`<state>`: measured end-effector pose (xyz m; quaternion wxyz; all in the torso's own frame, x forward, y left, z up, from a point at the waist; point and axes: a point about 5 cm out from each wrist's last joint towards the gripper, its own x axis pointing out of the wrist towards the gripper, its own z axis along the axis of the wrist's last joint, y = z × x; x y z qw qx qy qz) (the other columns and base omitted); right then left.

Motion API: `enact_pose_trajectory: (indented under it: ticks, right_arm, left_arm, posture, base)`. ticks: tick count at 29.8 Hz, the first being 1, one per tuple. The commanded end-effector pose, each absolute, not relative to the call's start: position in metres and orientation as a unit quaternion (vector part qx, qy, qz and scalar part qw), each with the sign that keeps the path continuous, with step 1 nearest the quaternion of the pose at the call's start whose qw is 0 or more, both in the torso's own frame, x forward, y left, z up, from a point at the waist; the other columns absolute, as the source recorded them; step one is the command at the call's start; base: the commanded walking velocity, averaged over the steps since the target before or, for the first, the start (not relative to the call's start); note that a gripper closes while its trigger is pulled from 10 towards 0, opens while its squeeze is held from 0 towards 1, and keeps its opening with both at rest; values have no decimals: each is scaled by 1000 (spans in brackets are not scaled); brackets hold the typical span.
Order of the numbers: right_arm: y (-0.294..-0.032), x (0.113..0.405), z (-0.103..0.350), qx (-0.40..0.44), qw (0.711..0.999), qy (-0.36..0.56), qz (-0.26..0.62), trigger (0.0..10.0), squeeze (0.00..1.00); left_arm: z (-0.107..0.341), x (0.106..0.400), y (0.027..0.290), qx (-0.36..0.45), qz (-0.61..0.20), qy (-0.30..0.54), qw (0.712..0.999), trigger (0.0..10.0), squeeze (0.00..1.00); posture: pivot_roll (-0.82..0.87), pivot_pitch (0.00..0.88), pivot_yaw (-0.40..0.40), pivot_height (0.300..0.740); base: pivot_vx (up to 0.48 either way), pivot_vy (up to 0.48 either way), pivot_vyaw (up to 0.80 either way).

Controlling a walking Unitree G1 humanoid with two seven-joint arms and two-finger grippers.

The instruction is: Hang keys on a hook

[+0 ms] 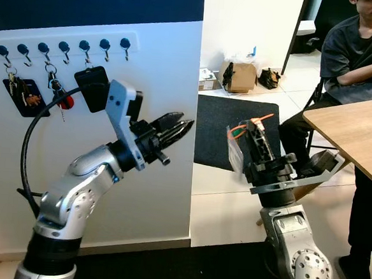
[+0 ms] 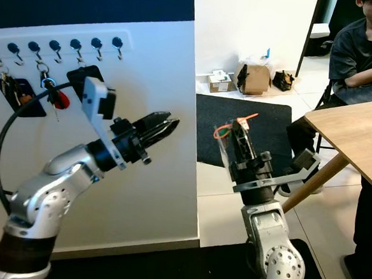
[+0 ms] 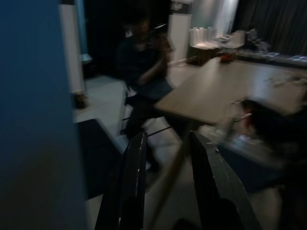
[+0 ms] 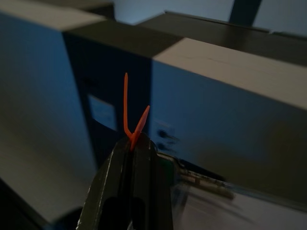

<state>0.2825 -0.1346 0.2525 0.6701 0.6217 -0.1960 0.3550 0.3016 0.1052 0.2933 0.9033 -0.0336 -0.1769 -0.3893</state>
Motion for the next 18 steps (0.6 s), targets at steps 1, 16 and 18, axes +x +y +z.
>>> enact_pose_trajectory:
  ticks: [1, 16, 18]
  right_arm:
    - [-132, 278, 256, 630, 653, -198, 370, 10000, 0]
    - [-127, 272, 263, 662, 595, -189, 416, 10000, 0]
    - [-128, 272, 262, 661, 596, -187, 415, 10000, 0]
  left_arm:
    - [292, 303, 101, -30, -381, -177, 907, 10000, 0]
    - [320, 286, 90, -30, -421, -223, 878, 10000, 0]
    - [322, 283, 92, -46, -436, -221, 871, 10000, 0]
  posture:
    - [28, 176, 104, 740]
    - [35, 183, 98, 740]
    - [39, 184, 96, 740]
  base:
    - [0, 0, 0]
    - [0, 0, 0]
    - [0, 0, 0]
